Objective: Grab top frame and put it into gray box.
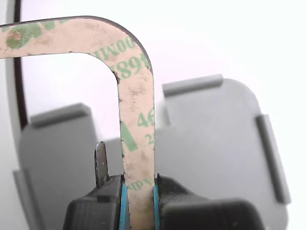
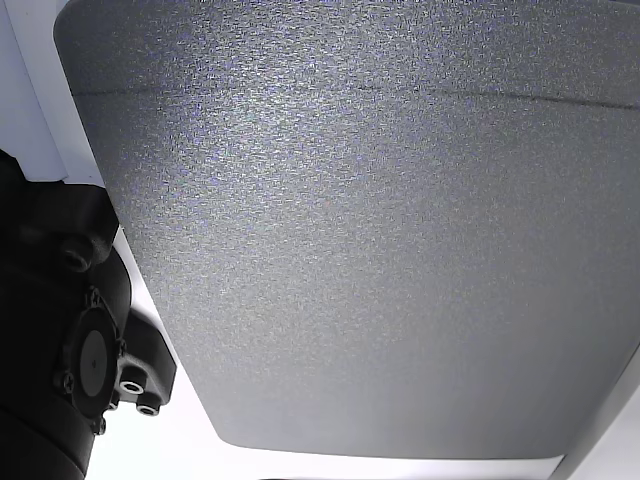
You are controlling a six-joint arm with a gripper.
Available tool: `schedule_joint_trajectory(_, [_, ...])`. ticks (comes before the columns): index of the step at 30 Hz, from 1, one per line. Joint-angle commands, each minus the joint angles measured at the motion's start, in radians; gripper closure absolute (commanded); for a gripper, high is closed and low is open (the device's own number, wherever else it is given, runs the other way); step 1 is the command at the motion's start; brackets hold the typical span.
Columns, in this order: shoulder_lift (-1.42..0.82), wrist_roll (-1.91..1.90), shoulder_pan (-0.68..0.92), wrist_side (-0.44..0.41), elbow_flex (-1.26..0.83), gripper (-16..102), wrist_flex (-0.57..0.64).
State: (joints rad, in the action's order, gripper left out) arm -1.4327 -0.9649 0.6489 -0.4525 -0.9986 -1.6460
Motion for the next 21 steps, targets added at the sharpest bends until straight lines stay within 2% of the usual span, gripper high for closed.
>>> schedule_joint_trajectory(1, [-0.031,-0.701,-0.008,-0.009,-0.005,99,-0.011])
schedule_joint_trajectory(7, [-0.028,-1.009,-0.026,0.074,-0.052,99,-0.011])
schedule_joint_trajectory(21, [-0.028,-1.175,-0.080,0.235,-0.184,99,-0.012])
